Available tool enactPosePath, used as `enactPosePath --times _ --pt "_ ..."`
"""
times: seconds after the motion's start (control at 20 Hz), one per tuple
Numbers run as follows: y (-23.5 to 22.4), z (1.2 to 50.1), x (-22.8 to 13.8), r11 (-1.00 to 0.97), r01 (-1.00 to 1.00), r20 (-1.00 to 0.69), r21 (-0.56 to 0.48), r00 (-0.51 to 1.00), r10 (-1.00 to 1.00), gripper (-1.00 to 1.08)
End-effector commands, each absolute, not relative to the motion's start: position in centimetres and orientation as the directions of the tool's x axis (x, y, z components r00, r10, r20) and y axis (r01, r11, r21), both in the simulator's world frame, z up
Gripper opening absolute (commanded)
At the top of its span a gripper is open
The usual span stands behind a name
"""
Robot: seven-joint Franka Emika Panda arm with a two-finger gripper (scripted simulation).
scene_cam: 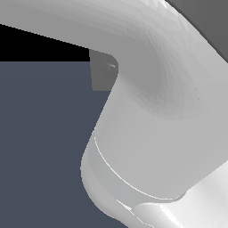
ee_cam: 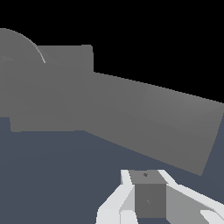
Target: Turn on the faucet by rotating a designated handle.
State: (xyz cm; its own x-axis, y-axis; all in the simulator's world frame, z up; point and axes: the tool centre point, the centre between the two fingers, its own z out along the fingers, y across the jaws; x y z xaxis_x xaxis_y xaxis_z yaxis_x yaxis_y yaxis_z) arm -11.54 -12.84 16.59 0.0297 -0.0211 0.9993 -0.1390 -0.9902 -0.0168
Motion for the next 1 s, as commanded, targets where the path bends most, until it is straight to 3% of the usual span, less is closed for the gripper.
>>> enactPosePath --times 0.0,0.95 --pt "-12.6 17.1 -11.5 -0.99 -0.137 0.999 -0.029 0.028 -0.033 -1.0" --pt "-14.0 24.0 -11.3 -0.99 -0.139 1.0 0.001 0.017 -0.002 -1.0"
